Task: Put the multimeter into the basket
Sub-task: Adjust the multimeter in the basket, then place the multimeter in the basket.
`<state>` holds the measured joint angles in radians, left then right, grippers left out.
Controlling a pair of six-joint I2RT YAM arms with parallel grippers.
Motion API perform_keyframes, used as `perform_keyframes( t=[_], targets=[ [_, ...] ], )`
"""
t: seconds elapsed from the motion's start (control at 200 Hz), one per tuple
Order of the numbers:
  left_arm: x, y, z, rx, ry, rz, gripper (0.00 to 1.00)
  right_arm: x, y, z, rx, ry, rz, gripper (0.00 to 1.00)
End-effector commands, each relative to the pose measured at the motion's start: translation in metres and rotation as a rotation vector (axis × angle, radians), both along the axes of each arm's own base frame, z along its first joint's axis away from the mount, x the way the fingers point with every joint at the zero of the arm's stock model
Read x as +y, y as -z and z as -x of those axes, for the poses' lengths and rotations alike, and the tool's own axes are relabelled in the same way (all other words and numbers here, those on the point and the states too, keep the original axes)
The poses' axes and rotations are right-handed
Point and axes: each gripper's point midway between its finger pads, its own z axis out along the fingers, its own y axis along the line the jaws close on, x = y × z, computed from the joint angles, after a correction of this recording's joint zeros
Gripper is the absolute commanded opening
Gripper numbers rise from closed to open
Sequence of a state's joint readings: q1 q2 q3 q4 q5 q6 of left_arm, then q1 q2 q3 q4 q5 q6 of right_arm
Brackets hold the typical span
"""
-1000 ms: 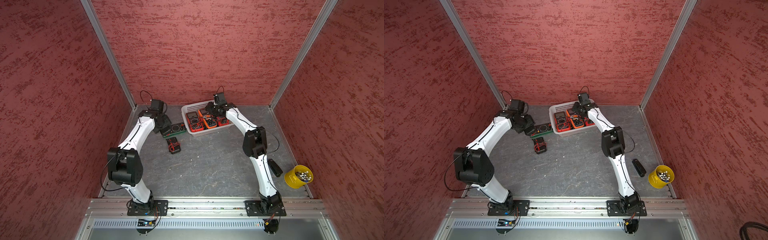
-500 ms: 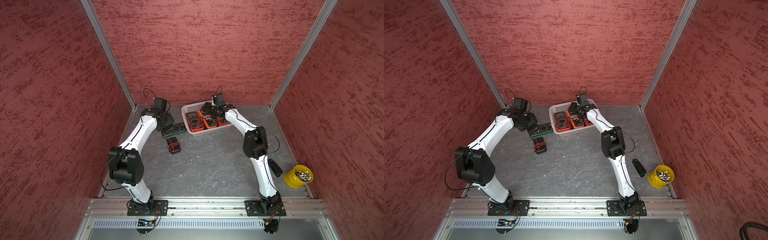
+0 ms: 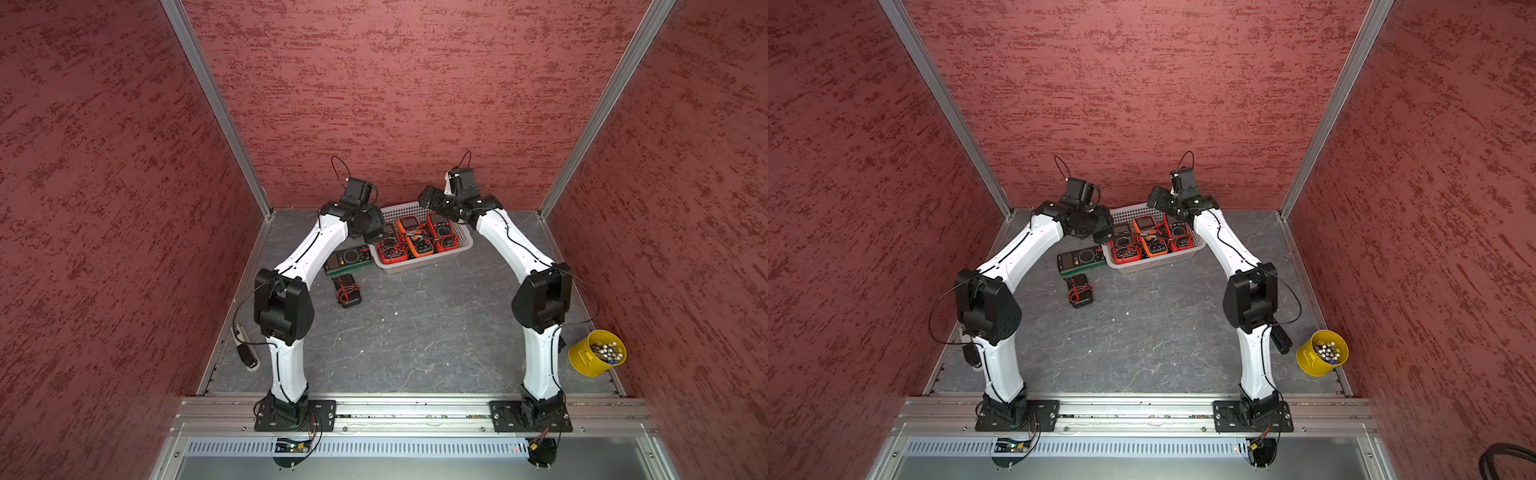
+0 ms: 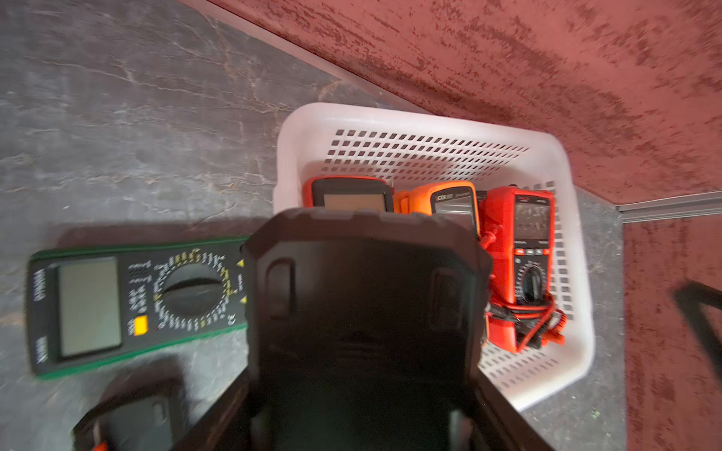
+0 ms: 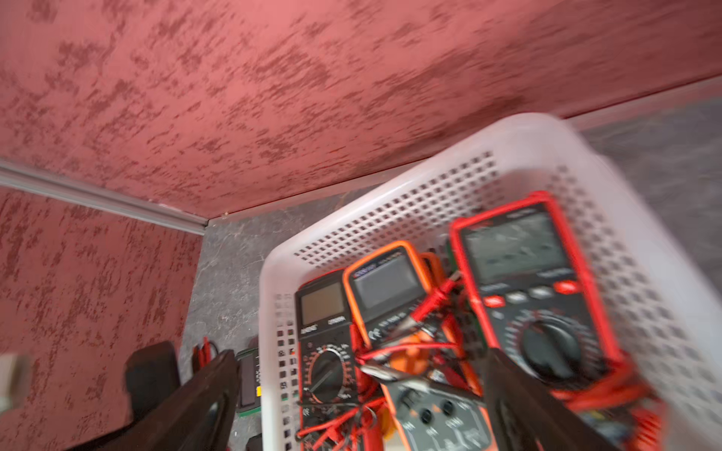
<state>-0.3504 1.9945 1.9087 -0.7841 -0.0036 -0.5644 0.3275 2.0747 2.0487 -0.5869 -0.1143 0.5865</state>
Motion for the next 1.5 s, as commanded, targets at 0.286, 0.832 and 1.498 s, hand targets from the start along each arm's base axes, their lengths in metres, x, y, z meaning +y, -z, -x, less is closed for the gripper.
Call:
perform_keyframes(
  t=[0.286, 0.832, 1.498],
  targets=[
    [-0.024, 0.026, -0.053, -0.026, 0.017, -0.079, 0.09, -0.037, 0.001, 0.021, 0.009, 0.037, 0.044, 0.99],
    [-0.013, 0.077, -0.039, 0.176, -0.046, -0.145, 0.44, -0.041, -0.002, 0.034, 0.017, 0.036, 0.053, 0.99],
    [-0.019, 0.05, -0.034, 0.146, -0.03, -0.082, 1.0, -0.042, -0.01, 0.046, 0.012, 0.023, 0.051, 0.99]
  ],
)
